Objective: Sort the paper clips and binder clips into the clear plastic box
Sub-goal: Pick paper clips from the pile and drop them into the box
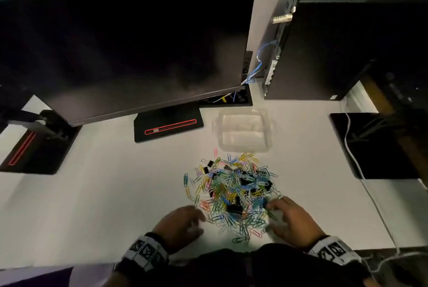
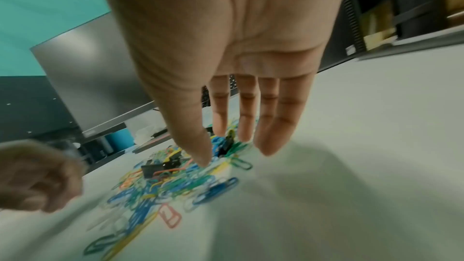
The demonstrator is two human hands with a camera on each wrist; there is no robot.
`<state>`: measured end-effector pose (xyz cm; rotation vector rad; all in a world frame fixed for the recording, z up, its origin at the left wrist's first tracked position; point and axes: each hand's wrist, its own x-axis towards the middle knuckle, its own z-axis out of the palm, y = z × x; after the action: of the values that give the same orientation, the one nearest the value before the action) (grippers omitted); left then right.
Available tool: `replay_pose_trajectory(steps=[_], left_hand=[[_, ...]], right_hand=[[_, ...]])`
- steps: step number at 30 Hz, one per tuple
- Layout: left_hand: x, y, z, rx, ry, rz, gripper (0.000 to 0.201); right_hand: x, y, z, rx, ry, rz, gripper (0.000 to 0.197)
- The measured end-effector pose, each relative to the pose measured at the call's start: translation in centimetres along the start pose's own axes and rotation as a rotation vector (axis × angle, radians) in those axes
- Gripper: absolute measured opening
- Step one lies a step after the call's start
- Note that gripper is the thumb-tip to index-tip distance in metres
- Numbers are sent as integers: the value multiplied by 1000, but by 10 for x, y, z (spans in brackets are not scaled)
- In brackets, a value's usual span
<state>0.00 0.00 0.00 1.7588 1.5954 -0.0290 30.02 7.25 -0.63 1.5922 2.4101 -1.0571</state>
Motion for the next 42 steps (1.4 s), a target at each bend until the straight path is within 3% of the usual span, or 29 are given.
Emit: replay_pose_trajectory(steps=[3, 6, 10, 15, 19, 27, 34, 42], left_hand=[[24, 12, -2, 26, 69, 132, 38], [45, 24, -4, 71, 89, 202, 51], [66, 27, -4, 275, 71, 240, 68], [81, 30, -2, 303, 17, 242, 75], [87, 31, -6, 232, 19, 275, 66], [87, 24, -16, 69, 23, 271, 31], [89, 23, -28, 7, -10, 261, 17], [92, 25, -54, -228, 32, 177, 12]], right_hand=[[13, -12, 3, 50, -12, -1, 69], [20, -19, 10, 53, -4, 14, 79], [27, -24, 17, 23, 22, 22, 78], [37, -29, 23, 60, 59, 20, 66], [42, -29, 23, 71, 73, 26, 45], [41, -24, 13, 117, 190, 74, 24], [51, -25, -13, 287, 218, 145, 16], [113, -35, -76, 534, 348, 140, 15]])
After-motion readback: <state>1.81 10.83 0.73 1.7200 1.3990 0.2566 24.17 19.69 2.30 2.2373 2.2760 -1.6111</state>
